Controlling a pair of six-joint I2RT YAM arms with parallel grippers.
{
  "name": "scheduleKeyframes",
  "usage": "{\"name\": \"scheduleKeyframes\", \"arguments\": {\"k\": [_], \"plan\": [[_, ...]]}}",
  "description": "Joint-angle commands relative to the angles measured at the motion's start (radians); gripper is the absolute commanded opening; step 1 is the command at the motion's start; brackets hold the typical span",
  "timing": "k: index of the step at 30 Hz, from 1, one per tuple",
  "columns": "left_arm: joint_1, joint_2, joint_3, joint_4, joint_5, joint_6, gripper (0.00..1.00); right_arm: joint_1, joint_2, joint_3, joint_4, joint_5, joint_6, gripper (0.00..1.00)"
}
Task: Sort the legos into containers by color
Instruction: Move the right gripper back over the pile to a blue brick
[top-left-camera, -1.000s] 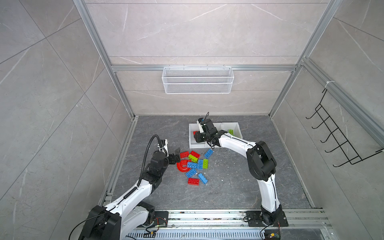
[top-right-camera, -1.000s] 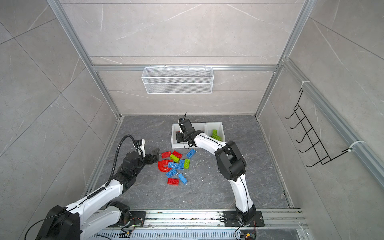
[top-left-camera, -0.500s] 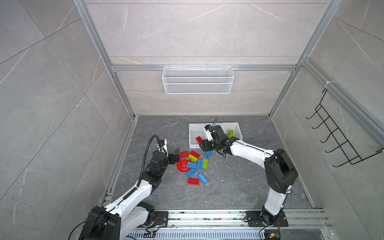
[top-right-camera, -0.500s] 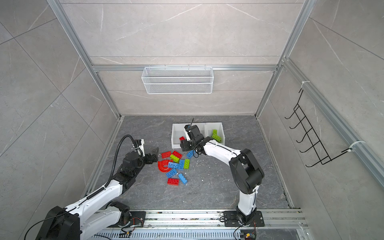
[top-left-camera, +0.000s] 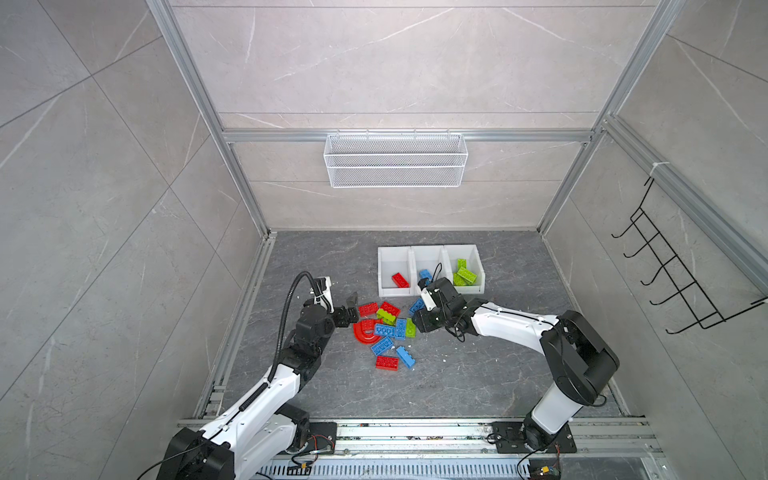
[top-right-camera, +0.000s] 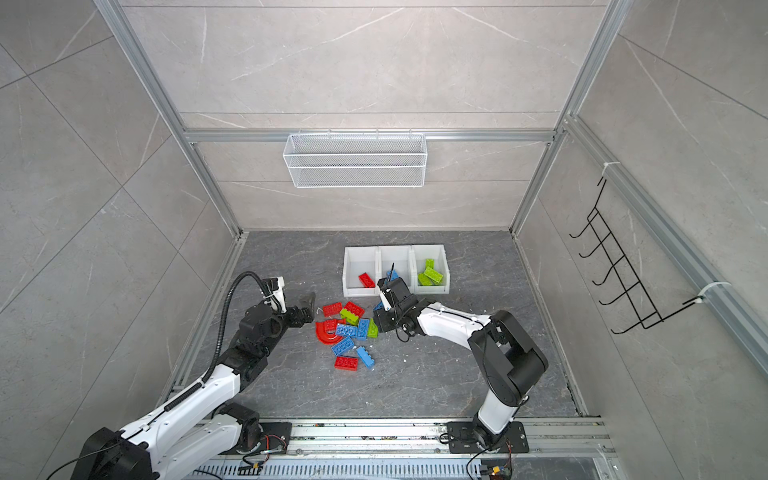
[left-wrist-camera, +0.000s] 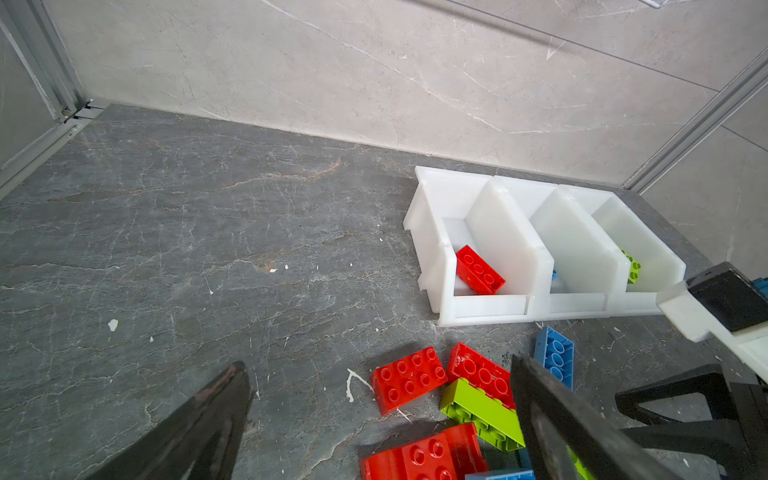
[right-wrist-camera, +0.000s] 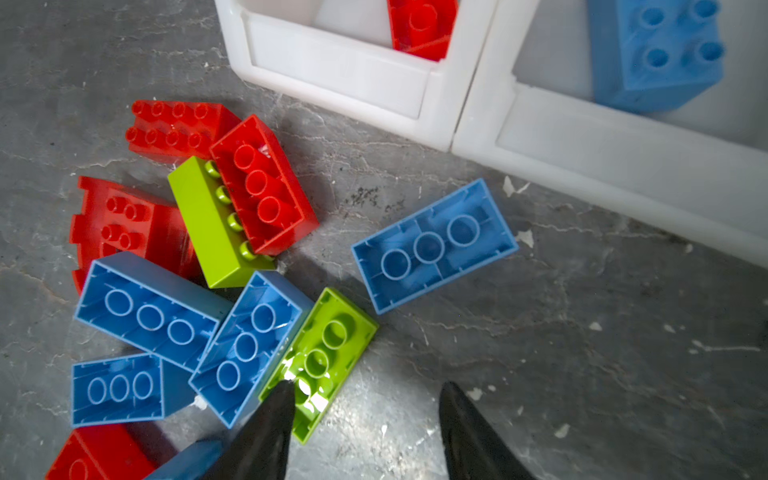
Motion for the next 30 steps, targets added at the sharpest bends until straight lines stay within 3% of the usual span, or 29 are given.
{"name": "scheduleKeyframes", "arguments": {"k": [1,10,19,30], "plan": [[0.005,0.016,0.001,0.036,0.001,0.003,1.00,0.003,0.006,-0.011,0.058,0.062,-0.005,0.57],[0.005,0.052,0.007,0.047,-0.001,0.011,1.00,0.001,0.124,0.090,0.064,0.083,0.004,0.70],[0.005,0.052,0.005,0.059,0.019,0.019,1.00,-0.009,0.195,0.149,0.038,0.142,-0.002,0.68],[0.005,0.024,0.002,0.043,-0.003,0.025,1.00,-0.099,0.120,0.073,0.008,0.099,0.038,0.68]]}}
